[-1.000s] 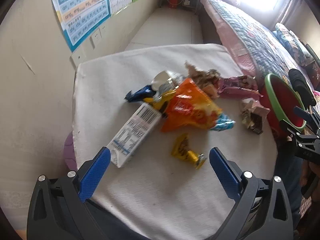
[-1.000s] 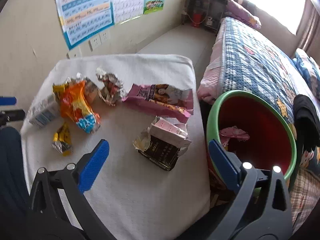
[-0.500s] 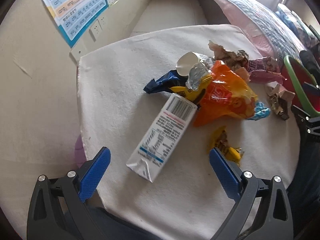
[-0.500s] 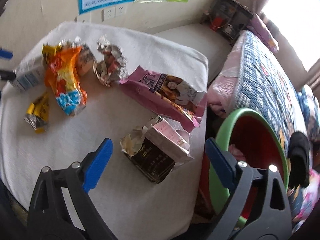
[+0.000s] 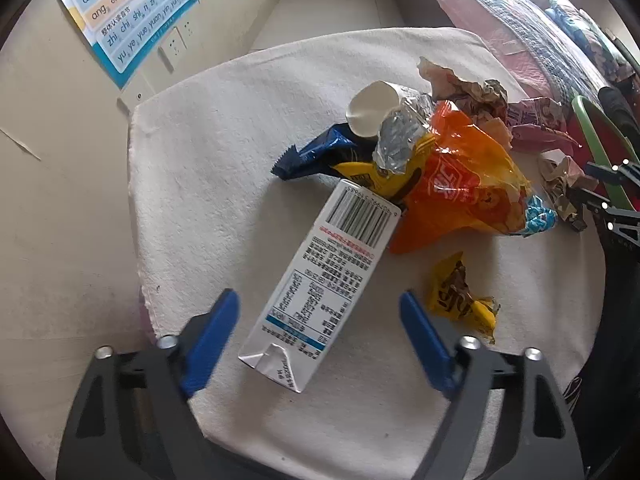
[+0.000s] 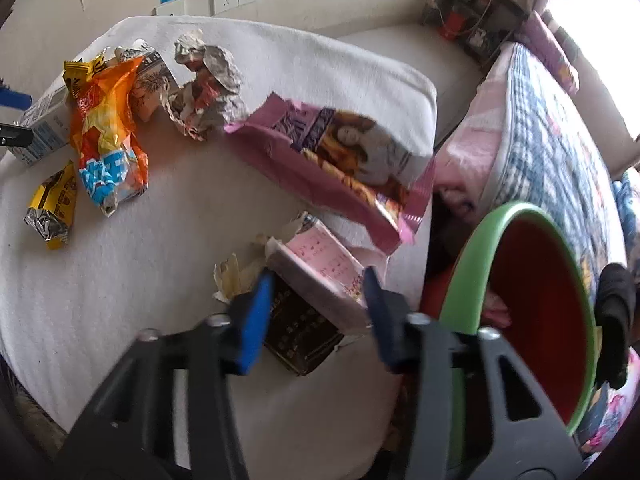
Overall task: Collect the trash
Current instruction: 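Grasp the white milk carton with the left tool while the right tool grasps the pink box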
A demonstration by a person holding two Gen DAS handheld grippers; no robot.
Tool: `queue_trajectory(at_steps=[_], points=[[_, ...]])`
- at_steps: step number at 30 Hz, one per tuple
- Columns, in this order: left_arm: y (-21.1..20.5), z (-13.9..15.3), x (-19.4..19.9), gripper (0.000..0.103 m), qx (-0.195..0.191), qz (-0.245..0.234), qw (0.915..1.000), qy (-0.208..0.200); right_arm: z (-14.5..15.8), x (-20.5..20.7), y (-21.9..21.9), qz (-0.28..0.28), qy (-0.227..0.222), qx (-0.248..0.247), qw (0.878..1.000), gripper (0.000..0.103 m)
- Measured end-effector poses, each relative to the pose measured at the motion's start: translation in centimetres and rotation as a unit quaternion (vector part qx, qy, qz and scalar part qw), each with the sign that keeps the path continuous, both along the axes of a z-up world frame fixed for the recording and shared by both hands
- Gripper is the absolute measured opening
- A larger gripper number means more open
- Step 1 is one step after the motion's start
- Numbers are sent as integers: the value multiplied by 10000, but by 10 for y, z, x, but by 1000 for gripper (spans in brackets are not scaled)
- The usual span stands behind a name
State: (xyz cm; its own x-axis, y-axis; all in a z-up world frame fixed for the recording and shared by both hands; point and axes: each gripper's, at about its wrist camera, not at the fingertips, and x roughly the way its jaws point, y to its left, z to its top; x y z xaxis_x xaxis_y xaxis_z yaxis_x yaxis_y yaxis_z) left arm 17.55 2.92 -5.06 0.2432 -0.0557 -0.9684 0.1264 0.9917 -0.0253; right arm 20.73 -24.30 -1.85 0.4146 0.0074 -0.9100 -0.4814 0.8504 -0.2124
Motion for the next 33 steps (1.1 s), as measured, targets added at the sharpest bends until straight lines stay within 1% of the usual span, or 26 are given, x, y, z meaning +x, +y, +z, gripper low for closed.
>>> queue_trajectory(at_steps=[1,2,3,4,7,10,12,15,19,21,26,29,33], points=[[-1,0,-1,65,11,-10,10000,1,-1,-1,0,6,-11,-24,10000,30],[-2,0,-2,58,26,-11,10000,4,-1,-2,0,11,-20,-20,10000,21],[-3,1,-4,54,65,-7,10000,-10,0,-4,1,5,-29,-17,10000,16],[-3,2,-5,47,71,0,10000,-19,1,-6,1,-5,-50,-20,10000,11],[0,6,-7,41,-152,66,9999,27,5,-8,-2,-63,2,143,9999,9],[0,11,-12,39,-190,77,9998,9,13,-11,-6,-187,40,412,9990,8],[1,17,-16,38,-296,136,9995,-21,23,-13,-11,-317,78,655,9973,8],[2,26,-21,37,-414,250,9988,-77,37,-14,-19,-498,118,1012,9935,8],[-2,39,-29,37,-512,281,9981,-204,57,-22,-25,-592,55,1371,9888,8],[-4,45,-32,37,-649,324,9971,-227,66,-27,-26,-650,49,1577,9853,8],[-10,57,-36,36,-768,375,9958,-326,82,-35,-28,-678,-30,1864,9801,8],[-11,62,-35,36,-907,435,9943,-361,86,-40,-26,-672,-73,1928,9789,8],[-17,75,-36,36,-942,397,9936,-477,96,-41,-27,-706,-149,2059,9759,8]])
